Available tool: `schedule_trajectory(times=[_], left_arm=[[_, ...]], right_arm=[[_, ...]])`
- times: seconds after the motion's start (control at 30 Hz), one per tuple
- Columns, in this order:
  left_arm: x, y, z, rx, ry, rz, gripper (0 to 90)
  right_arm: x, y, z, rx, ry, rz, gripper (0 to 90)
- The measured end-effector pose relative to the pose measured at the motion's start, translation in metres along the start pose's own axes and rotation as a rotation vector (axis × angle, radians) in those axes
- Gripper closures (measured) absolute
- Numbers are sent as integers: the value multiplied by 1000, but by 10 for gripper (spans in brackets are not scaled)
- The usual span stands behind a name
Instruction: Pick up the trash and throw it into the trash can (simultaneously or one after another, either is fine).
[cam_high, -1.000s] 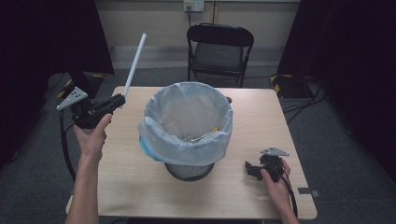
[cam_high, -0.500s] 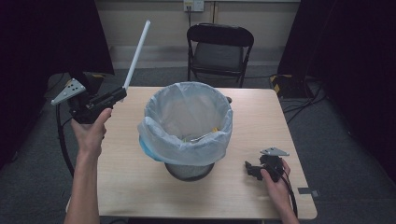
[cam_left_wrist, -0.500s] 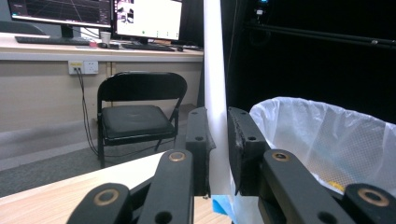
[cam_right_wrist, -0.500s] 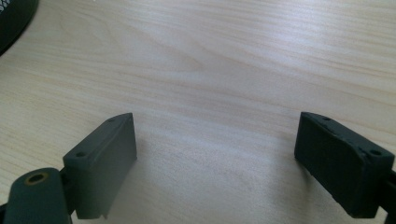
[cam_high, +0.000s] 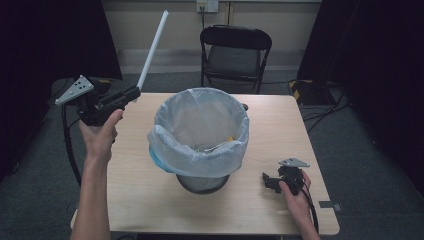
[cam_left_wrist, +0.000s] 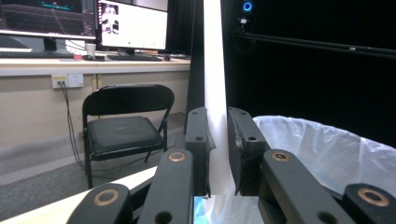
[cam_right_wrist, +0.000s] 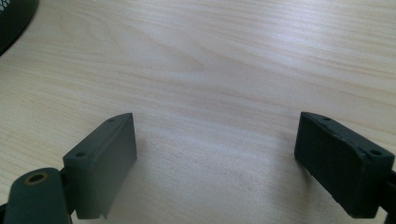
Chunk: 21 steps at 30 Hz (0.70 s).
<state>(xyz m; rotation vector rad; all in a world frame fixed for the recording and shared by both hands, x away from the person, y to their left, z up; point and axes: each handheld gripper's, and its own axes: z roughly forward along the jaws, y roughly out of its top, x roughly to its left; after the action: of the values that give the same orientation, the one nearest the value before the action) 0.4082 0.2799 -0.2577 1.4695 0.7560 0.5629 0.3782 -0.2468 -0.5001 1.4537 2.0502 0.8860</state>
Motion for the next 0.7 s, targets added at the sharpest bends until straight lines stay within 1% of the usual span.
schedule_trajectory(times=[0.03,0.07,0.17,0.23,0.33,0.4,0.47,0.53,0.57,0.6,0.7], left_arm=[[-1,2,0,-1,-6,5,796],[-3,3,1,-9,-13,1,796],[-8,6,4,-8,-28,14,796],[-11,8,6,-12,-41,15,796],[-15,12,11,-7,-67,21,796],[-17,15,14,-1,-76,28,796],[-20,18,17,-3,-93,26,795],[-21,19,19,2,-99,29,796],[-24,22,22,-4,-118,31,795],[-27,23,23,-4,-128,34,795],[-34,26,27,-7,-146,48,795]], right_arm=[[0,0,0,0,0,0,119],[0,0,0,0,0,0,119],[0,0,0,0,0,0,119],[0,0,0,0,0,0,119],[0,0,0,0,0,-1,119],[0,0,0,0,0,0,119],[0,0,0,0,0,0,119],[0,0,0,0,0,-1,119],[0,0,0,0,0,0,119],[0,0,0,0,0,-1,119],[0,0,0,0,0,-1,119]])
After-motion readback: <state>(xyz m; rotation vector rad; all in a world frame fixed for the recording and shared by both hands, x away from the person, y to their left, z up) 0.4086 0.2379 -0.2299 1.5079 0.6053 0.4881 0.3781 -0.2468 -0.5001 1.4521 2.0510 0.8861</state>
